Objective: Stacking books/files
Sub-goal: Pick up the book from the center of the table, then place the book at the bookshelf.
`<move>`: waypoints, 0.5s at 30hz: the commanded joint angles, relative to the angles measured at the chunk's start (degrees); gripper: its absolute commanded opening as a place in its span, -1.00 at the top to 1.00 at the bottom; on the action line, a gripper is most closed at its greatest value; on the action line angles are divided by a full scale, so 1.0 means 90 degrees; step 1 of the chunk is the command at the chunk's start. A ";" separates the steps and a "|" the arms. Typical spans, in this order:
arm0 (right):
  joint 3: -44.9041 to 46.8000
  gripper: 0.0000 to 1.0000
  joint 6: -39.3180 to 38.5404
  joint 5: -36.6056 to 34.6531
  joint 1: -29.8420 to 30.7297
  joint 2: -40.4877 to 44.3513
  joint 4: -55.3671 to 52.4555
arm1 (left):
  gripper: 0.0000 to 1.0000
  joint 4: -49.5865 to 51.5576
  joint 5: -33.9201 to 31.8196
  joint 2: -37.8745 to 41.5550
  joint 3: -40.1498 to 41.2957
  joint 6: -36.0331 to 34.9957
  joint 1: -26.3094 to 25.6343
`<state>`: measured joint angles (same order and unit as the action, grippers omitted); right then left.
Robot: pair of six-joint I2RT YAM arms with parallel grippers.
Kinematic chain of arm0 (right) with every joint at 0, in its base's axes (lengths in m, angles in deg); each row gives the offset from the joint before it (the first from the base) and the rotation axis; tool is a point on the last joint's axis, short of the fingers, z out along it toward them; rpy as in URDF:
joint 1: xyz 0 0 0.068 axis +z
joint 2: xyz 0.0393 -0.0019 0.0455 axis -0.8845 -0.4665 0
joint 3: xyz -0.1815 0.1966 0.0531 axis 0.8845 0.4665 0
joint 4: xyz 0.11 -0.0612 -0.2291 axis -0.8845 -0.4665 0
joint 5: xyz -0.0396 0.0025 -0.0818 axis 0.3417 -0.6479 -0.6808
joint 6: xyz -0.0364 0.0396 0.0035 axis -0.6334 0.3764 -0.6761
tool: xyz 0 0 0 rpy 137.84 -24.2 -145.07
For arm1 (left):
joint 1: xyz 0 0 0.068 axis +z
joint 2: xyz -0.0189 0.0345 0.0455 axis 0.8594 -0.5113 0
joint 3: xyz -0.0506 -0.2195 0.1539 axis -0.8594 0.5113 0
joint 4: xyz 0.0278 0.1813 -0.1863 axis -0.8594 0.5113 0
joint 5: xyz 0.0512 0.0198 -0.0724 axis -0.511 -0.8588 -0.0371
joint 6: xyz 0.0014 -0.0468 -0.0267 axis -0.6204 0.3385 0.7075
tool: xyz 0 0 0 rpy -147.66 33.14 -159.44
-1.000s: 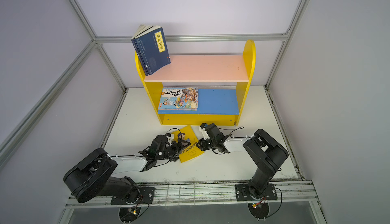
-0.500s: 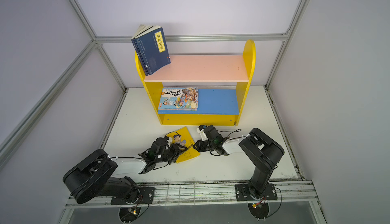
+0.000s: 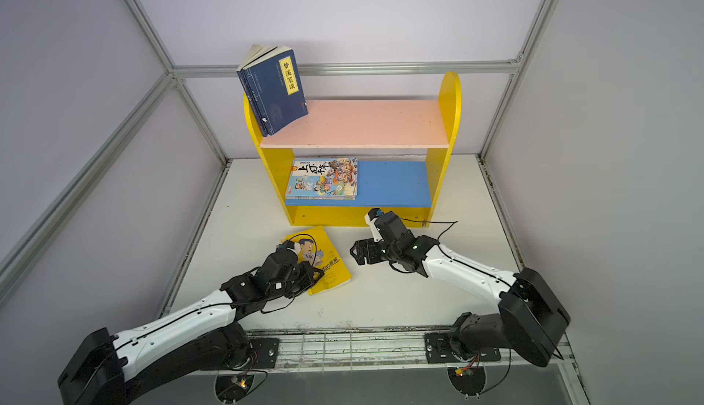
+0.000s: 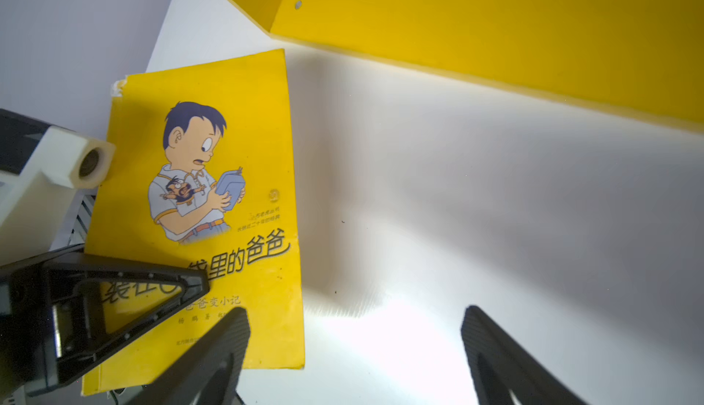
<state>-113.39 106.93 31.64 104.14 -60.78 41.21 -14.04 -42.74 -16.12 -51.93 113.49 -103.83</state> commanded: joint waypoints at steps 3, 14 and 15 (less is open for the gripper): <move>-0.0796 -0.95 -0.0377 -0.0894 0.0001 0.1137 -0.1524 | 1.00 0.1435 -0.1663 0.0621 -0.1243 -0.1599 -0.1058; -0.1953 -1.00 -0.0675 -0.1512 0.0011 0.1932 -0.2280 | 1.00 0.2630 -0.3637 -0.0459 -0.5065 -0.5461 -0.2537; -0.2061 -1.00 -0.0727 -0.1555 0.0011 0.1942 -0.2331 | 1.00 0.2702 -0.3884 -0.0622 -0.5390 -0.5812 -0.2537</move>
<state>-129.39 102.78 21.45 104.19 -44.19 23.29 7.40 -67.89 -18.63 -93.24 77.21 -126.43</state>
